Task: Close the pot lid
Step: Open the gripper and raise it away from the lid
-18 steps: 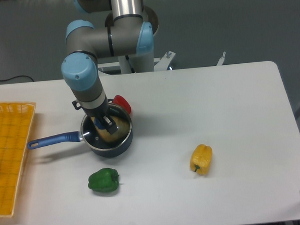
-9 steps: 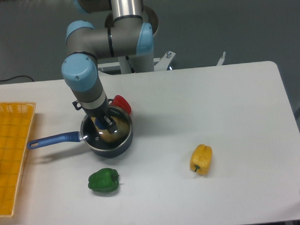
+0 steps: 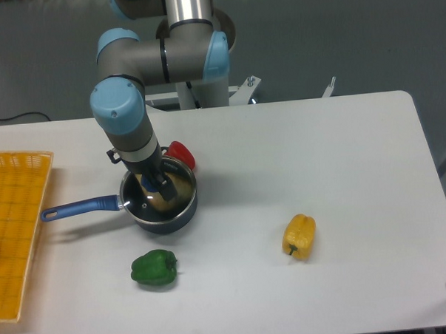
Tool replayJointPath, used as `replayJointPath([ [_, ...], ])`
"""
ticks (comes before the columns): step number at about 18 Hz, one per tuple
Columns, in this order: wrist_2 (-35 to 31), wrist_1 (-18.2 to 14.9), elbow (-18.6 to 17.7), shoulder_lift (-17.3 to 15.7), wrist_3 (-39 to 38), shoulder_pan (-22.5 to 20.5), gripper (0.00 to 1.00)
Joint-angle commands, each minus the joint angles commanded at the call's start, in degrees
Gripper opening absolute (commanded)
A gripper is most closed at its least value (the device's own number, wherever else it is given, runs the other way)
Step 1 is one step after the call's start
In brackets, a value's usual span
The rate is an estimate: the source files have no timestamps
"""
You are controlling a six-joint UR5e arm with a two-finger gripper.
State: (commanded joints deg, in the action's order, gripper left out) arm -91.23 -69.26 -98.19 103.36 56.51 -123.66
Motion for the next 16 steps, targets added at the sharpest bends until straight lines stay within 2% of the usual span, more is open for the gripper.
replayJointPath([
  [3, 0.6, 0.0, 3.8, 0.0, 0.6, -1.8, 1.0],
  [6, 2.3, -0.4, 6.5, -0.3, 3.1, -5.5, 1.0],
  [12, 1.9, -3.5, 6.7, -1.1, 20.5, -15.1, 1.0],
  [16, 2.1, -3.6, 6.7, -1.6, 27.8, -20.3, 1.0],
])
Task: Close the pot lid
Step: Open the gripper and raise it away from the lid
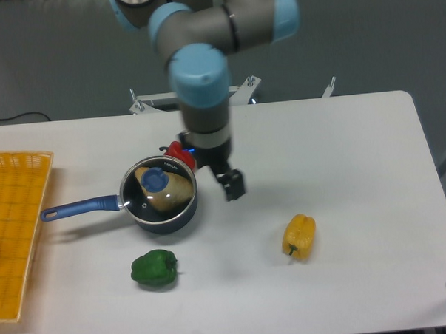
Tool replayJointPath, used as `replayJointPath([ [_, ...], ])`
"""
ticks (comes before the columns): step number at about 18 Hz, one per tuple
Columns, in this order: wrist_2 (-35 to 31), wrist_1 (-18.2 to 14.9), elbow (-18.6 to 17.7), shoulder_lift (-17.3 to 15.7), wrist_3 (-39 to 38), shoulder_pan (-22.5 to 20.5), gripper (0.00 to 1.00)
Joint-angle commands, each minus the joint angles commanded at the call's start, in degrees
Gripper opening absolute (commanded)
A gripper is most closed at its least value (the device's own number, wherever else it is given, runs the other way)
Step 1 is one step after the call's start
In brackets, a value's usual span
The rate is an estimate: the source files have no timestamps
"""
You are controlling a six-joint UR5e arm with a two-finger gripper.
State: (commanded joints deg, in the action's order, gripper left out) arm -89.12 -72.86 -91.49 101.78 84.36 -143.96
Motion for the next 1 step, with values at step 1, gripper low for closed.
replayJointPath([
  [1, 0.0, 0.0, 0.0, 0.0, 1.5, -1.2, 1.0],
])
